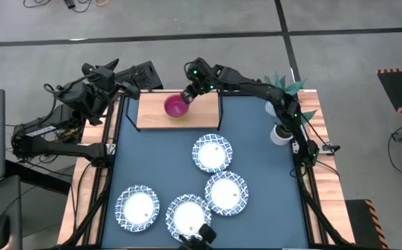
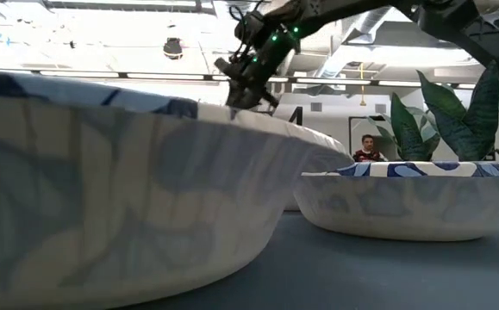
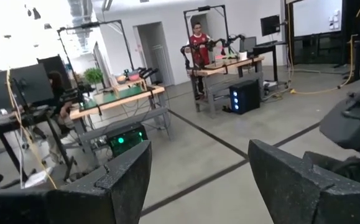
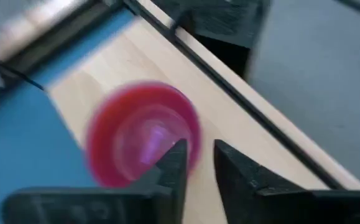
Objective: Place and stack bowls onto a shelf
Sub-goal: Stack the purple bowl on top of the orange bowl on the shelf
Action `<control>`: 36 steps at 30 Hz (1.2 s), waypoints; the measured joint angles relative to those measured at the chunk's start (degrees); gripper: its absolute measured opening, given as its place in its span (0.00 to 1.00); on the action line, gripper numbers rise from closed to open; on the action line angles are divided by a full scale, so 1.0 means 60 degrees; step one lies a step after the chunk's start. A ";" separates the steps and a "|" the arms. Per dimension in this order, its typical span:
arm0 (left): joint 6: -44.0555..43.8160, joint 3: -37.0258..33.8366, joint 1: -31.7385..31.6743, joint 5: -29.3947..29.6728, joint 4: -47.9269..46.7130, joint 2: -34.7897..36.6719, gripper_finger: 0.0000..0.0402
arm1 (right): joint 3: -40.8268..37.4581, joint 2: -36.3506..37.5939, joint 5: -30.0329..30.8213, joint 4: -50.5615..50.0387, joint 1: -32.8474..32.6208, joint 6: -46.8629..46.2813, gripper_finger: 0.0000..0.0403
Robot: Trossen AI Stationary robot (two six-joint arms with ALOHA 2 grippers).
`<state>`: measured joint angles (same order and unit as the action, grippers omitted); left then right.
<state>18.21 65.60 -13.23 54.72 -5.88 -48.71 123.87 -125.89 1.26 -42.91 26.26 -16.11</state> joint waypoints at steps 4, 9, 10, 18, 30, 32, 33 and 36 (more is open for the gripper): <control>-0.0485 0.0000 0.0000 0.0000 -0.0433 0.0000 0.63 | -0.0114 -0.0180 0.0585 -0.0626 -0.0123 0.0448 0.07; -0.1159 0.0000 0.0000 0.0011 -0.1025 0.0000 0.63 | -0.0495 -0.0502 0.0678 -0.0884 -0.0243 0.0374 0.06; -0.1308 0.0000 0.0000 0.0017 -0.1105 0.0000 0.63 | -0.0633 -0.0502 0.0762 -0.0823 -0.0252 0.0372 0.06; -0.1993 0.0000 0.0000 0.0018 -0.1508 0.0000 0.63 | -0.1016 -0.0492 0.0819 -0.0497 -0.0299 0.0253 0.04; -0.2402 0.0000 0.0000 0.0013 -0.1783 -0.0004 0.63 | -0.1005 -0.1100 -0.0103 0.0339 -0.0439 0.0166 0.04; -0.2482 0.0000 0.0000 0.0015 -0.1883 -0.0004 0.63 | -0.1005 -0.1103 -0.0273 0.0619 -0.0429 0.0176 0.04; -0.2509 0.0000 0.0000 0.0017 -0.1934 -0.0004 0.63 | -0.1005 -0.1103 -0.0457 0.0944 -0.0429 0.0233 0.04; -0.2624 0.0000 0.0000 -0.0006 -0.1986 -0.0004 0.63 | -0.1005 -0.1103 -0.1522 0.1982 -0.0432 0.0805 0.05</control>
<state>2.47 65.60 -13.23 54.68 -17.80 -48.73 117.84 -132.51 -7.87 -31.02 23.67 -11.28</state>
